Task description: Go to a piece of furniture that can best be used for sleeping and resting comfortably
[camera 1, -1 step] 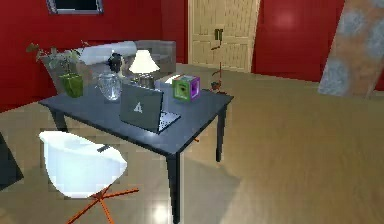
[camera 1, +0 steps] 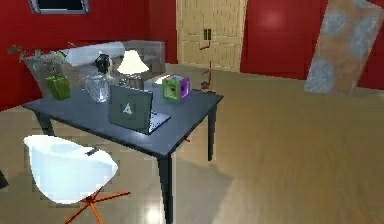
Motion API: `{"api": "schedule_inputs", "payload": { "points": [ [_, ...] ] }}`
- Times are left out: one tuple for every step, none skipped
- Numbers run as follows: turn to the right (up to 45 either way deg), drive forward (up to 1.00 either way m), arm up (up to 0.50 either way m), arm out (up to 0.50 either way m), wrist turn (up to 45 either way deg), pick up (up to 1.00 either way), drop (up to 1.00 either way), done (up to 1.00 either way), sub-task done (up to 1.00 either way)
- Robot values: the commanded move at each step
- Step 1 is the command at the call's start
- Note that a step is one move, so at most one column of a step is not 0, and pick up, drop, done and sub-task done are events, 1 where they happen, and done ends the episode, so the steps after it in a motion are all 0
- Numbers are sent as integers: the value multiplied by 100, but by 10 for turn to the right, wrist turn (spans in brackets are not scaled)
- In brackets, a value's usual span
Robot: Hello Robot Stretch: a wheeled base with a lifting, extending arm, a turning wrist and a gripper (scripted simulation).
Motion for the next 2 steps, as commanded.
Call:
{"api": "schedule_inputs", "payload": {
  "points": [
    [0,25,0,0,0,0,0,0,0],
    [450,0,0,0,0,0,0,0,0]
  ]
}}
